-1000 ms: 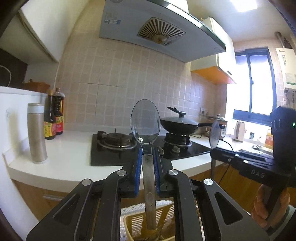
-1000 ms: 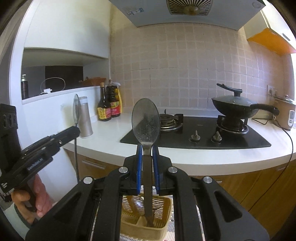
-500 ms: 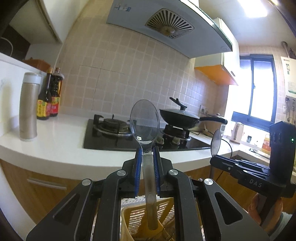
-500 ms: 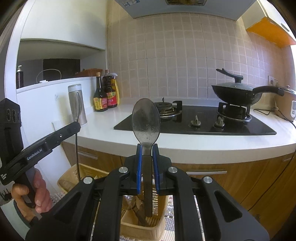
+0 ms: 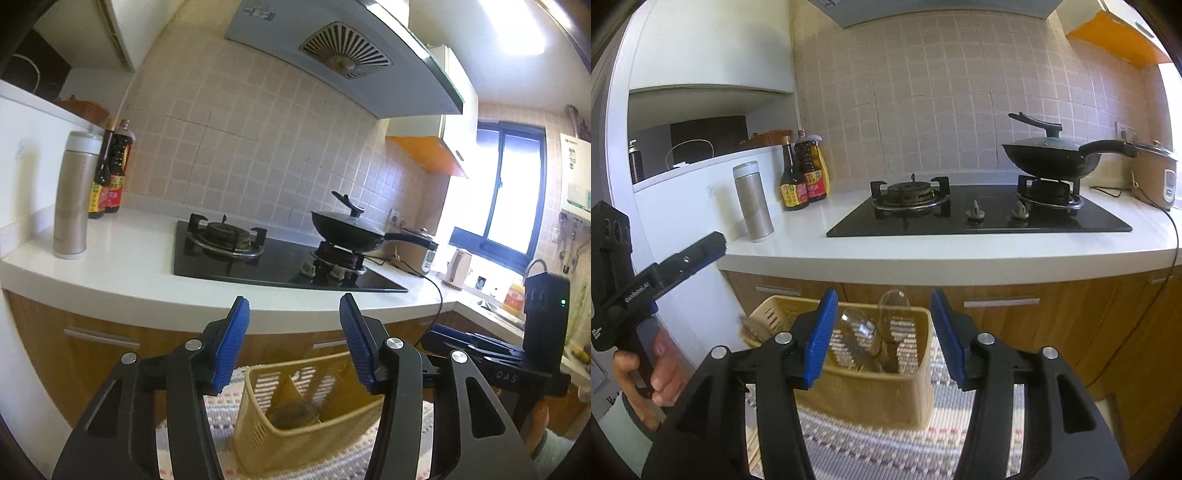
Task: Organize utensils
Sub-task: 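Move both tools back to the chopsticks and black spoon on the cloth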
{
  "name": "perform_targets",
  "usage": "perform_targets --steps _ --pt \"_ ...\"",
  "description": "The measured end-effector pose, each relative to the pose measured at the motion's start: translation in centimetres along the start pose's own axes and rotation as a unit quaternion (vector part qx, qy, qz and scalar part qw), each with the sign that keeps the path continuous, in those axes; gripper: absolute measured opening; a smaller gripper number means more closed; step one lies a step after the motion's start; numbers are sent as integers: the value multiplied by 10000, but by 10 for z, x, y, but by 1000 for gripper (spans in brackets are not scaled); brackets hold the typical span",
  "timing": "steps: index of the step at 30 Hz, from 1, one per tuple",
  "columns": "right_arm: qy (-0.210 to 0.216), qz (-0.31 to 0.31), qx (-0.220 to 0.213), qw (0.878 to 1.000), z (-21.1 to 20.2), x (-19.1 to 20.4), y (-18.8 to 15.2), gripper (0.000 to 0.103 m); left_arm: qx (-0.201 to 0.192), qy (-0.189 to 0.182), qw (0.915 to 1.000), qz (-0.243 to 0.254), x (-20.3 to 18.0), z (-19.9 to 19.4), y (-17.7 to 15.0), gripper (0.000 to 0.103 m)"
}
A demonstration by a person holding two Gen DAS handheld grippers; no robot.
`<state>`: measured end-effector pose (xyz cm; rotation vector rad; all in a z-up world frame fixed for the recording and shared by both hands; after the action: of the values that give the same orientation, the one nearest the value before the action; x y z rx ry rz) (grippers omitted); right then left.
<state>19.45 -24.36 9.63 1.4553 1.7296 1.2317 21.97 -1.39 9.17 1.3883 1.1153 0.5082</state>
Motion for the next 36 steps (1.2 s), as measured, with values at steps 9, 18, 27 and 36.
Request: perform_targets --steps 9,18,27,36 --pt "-28 123 861 9962 -35 23 -13 49 210 -7 9997 123 -21 -50 4 55" --pt "65 183 1965 9803 -51 47 -64 49 721 4 9968 337 -36 -86 -21 55" --pt "102 660 2850 9562 -46 43 -133 47 1643 -86 9853 -470 -3 -91 -92 55" --pt "252 925 3473 9328 -44 47 -183 36 2647 47 9575 -1146 29 -76 -168 50"
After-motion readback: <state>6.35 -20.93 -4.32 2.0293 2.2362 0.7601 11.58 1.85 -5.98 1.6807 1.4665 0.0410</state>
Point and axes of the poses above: each gripper's, at about its wrist camera, not at the fingertips, and z roughly the way its jaws point, x to its left, y to its top, the point moved 4 cm from there along z, roughly the way its jaws point, and after that the axes turned 2 degrees about -z, right-handed, at the moved point
